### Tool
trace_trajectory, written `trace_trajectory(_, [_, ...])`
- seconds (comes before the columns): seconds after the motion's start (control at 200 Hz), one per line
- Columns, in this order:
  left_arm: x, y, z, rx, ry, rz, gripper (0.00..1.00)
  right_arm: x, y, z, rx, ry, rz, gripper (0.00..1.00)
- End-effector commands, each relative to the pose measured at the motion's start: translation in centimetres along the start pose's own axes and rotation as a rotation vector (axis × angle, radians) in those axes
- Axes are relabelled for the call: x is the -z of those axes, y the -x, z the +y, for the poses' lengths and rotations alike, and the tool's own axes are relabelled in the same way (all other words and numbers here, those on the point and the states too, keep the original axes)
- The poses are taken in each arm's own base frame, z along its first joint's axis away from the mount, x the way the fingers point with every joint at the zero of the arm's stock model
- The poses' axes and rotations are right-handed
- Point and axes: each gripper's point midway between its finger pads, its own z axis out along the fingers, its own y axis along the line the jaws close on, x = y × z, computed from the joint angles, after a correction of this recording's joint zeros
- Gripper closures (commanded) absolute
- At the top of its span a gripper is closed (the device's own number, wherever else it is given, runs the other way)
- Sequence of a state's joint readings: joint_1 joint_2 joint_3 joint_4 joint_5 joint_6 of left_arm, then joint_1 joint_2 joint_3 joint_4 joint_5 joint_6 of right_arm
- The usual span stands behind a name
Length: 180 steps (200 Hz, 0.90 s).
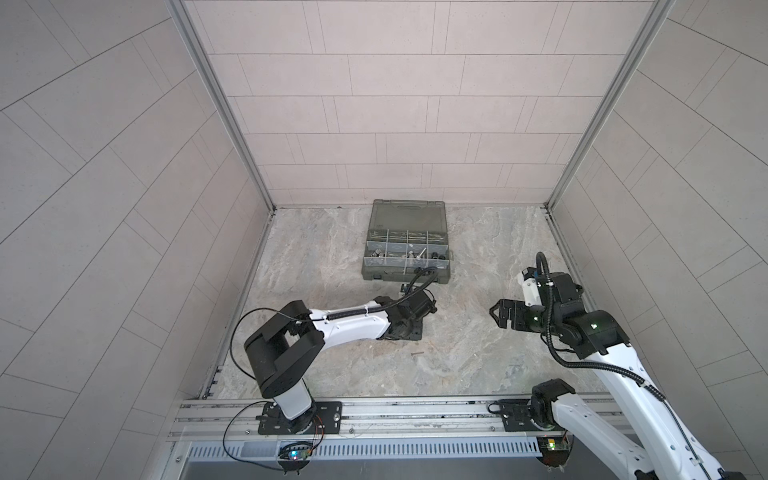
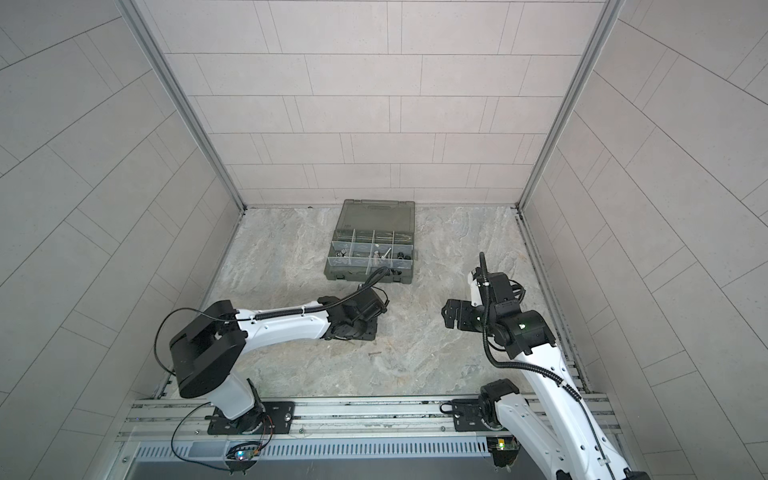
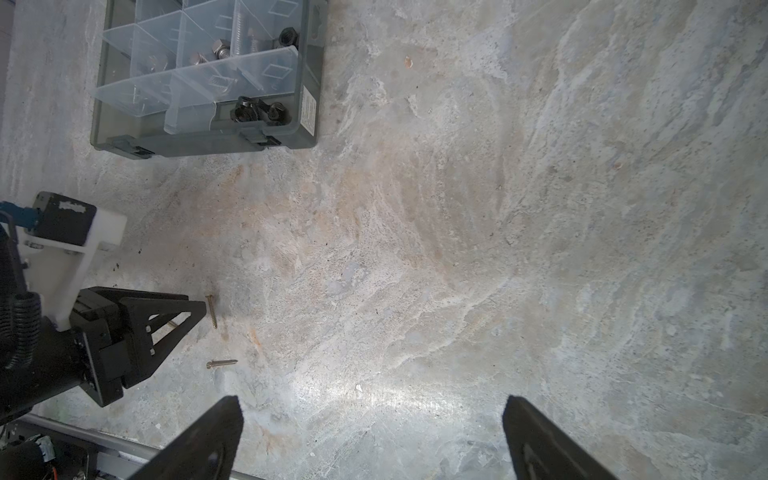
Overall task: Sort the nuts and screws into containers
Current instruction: 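Move the open left gripper back to the remaining brass screws, then lower the left gripper and close on another brass screw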
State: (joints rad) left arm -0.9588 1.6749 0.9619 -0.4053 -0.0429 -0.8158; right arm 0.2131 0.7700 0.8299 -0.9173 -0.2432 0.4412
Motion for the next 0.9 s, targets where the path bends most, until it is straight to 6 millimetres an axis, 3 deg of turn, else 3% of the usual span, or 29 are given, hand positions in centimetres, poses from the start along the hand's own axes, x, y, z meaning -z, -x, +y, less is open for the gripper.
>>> trace_trajectory(0.0, [0.0, 0.3, 0.0, 0.014, 0.032, -0.005, 0.62, 0.4, 0.1, 0.0, 0.004, 0.003, -0.017, 0.01])
trace_trajectory(0.896, [-2.3, -0.7, 0.1, 0.014, 0.090, 0.092, 0.79, 1.2, 0.2, 0.2, 0.011, 0.016, -0.049, 0.01])
